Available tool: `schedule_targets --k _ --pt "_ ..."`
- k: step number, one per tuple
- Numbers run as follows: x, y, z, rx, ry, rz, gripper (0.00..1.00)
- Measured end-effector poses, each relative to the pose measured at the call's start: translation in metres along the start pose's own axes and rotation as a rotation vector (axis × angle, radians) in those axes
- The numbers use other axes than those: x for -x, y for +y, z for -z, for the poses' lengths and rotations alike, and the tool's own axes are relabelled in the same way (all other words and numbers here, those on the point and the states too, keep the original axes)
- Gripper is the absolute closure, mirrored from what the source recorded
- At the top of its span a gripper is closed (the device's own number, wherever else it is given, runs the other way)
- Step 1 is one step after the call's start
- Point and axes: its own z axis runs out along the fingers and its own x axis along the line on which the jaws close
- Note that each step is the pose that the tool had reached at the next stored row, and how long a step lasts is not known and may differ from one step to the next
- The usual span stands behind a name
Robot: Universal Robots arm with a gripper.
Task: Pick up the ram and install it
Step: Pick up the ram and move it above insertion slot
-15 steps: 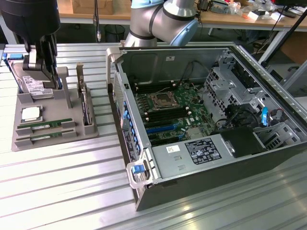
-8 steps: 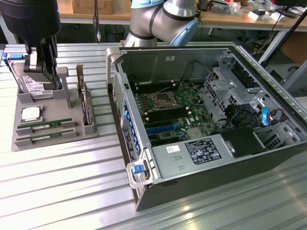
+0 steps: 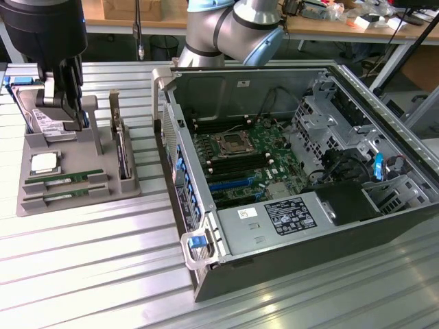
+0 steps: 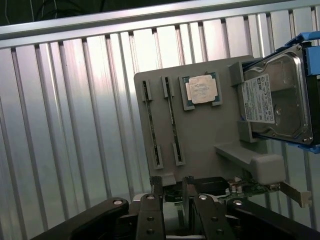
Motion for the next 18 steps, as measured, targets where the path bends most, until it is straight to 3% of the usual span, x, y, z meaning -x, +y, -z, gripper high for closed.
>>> schedule_targets --k 18 --pt "0.0 -0.0003 -0.0118 0.0 0.0001 0.0 0.7"
